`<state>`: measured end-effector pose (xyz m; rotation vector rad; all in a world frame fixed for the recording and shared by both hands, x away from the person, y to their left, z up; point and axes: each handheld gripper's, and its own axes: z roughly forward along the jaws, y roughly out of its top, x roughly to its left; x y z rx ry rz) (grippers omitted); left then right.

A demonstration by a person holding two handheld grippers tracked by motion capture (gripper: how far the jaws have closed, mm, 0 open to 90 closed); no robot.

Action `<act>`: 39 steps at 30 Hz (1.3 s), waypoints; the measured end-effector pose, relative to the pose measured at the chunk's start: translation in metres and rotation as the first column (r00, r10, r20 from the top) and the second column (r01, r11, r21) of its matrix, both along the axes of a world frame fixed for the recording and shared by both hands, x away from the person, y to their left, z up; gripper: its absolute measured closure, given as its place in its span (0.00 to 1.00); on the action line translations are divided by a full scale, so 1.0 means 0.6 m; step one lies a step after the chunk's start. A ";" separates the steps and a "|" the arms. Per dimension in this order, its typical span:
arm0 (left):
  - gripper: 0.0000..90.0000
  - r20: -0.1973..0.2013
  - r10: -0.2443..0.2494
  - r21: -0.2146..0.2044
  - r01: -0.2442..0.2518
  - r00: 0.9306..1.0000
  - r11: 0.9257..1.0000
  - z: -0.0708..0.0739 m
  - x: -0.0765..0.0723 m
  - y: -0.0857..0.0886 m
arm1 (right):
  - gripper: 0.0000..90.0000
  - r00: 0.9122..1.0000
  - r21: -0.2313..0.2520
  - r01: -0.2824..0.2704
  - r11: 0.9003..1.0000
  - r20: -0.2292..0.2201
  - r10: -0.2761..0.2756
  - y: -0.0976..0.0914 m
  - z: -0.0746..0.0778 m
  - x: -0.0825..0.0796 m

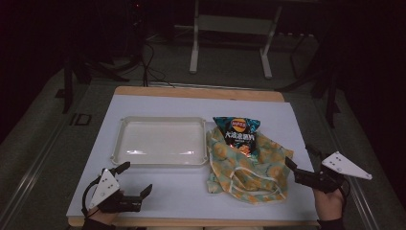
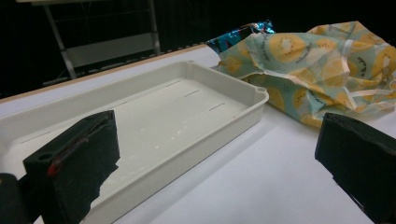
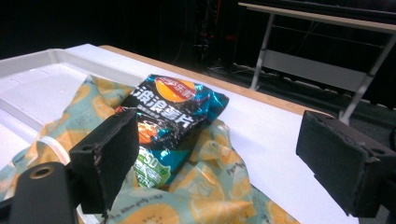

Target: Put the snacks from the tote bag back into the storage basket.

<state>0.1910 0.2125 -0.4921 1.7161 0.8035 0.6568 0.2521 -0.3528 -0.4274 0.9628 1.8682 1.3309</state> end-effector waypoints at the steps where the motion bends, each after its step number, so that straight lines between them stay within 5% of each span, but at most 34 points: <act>1: 0.00 0.000 -0.001 0.002 0.001 1.000 1.000 0.000 0.000 -0.001 | 0.14 1.000 -0.001 0.001 1.000 -0.008 -0.001 -0.001 -0.001 -0.001; 9: 0.00 0.008 -0.015 0.029 0.015 1.000 0.999 -0.001 0.000 -0.010 | 0.14 1.000 -0.016 0.009 1.000 -0.028 -0.010 -0.011 -0.011 -0.011; 12: 0.00 0.002 -0.018 0.029 0.018 1.000 0.999 -0.002 0.003 -0.013 | 0.14 0.997 0.003 0.021 1.000 -0.071 -0.021 -0.009 -0.005 -0.004; 17: 0.00 -0.001 -0.027 0.040 0.027 1.000 0.999 -0.003 0.005 -0.017 | 0.12 0.999 -0.014 0.032 0.999 -0.038 -0.032 0.003 0.013 0.011; 27: 0.00 -0.008 -0.029 0.037 0.030 1.000 0.999 -0.003 0.006 -0.018 | 0.12 0.999 0.012 0.044 0.999 -0.031 -0.044 0.037 0.064 0.064; 39: 0.00 -0.021 -0.035 0.045 0.036 0.999 0.998 -0.003 0.009 -0.019 | 0.12 0.999 -0.001 -0.032 0.999 -0.041 0.032 0.100 0.098 0.151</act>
